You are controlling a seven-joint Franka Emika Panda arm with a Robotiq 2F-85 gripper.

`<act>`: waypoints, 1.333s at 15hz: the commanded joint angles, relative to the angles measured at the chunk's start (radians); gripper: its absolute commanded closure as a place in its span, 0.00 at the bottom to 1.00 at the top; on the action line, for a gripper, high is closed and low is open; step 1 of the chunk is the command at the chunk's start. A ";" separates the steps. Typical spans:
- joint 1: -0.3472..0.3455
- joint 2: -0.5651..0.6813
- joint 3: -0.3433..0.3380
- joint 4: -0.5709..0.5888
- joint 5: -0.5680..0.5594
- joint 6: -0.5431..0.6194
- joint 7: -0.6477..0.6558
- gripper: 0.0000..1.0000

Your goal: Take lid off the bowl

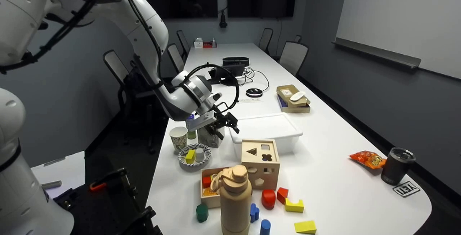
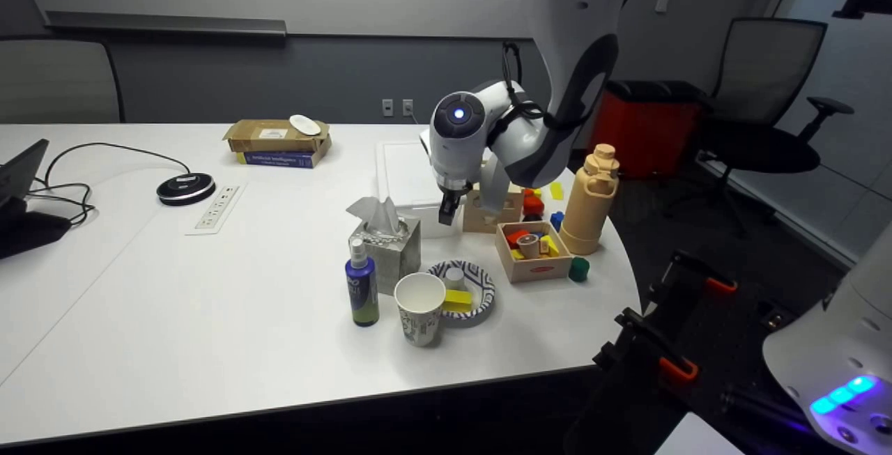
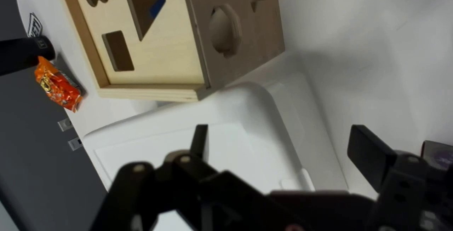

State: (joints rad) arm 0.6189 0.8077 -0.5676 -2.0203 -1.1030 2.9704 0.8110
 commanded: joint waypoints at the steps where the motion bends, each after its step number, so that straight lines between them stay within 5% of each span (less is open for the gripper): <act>1: 0.004 0.026 0.000 0.031 0.005 -0.020 0.000 0.00; 20: -0.008 0.131 -0.029 0.208 0.006 -0.048 -0.009 0.00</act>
State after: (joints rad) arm 0.6127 0.9572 -0.5905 -1.8177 -1.1029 2.9408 0.8118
